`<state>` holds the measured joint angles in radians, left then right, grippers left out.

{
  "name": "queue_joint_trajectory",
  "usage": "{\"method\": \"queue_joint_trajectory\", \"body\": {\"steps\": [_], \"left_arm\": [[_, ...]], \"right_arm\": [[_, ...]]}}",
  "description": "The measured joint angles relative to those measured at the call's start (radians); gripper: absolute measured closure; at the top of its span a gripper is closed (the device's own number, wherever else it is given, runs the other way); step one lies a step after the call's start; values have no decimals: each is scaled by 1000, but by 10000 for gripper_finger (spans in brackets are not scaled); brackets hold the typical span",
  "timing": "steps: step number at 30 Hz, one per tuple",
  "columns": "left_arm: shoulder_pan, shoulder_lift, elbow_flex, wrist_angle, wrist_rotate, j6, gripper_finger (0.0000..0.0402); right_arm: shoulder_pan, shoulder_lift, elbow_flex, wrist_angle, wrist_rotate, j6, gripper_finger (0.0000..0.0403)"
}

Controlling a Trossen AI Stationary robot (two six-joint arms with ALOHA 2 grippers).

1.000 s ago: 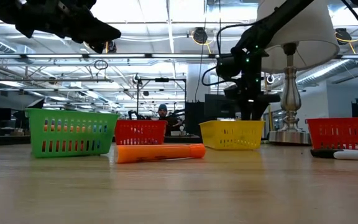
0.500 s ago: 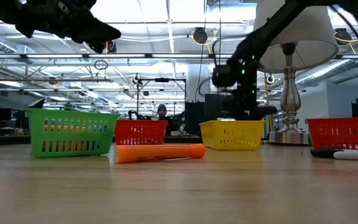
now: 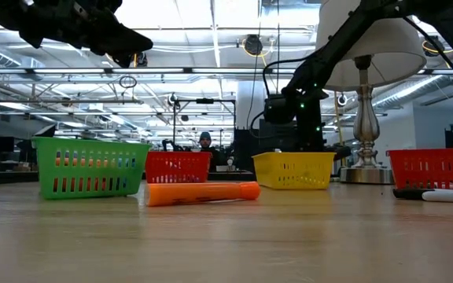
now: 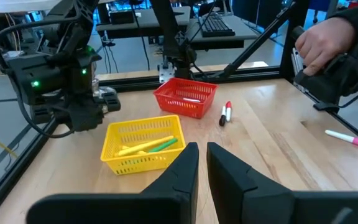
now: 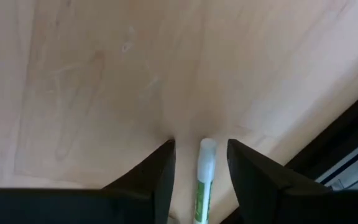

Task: Pick & Place Markers
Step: Put the light green highlighter into the left red bin

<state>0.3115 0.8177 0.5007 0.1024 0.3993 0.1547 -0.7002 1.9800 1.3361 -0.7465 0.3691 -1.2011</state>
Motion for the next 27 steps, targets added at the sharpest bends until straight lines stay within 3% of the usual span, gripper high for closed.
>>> {"method": "queue_joint_trajectory", "body": {"steps": [16,27], "left_arm": [[0,0,0,-1,0,-19,360],[0,0,0,-2,1,-20,360]], "right_arm": [[-23,3,-1,-10,9,-3,382],[78,4,-2,112,-31,-49,395]]}}
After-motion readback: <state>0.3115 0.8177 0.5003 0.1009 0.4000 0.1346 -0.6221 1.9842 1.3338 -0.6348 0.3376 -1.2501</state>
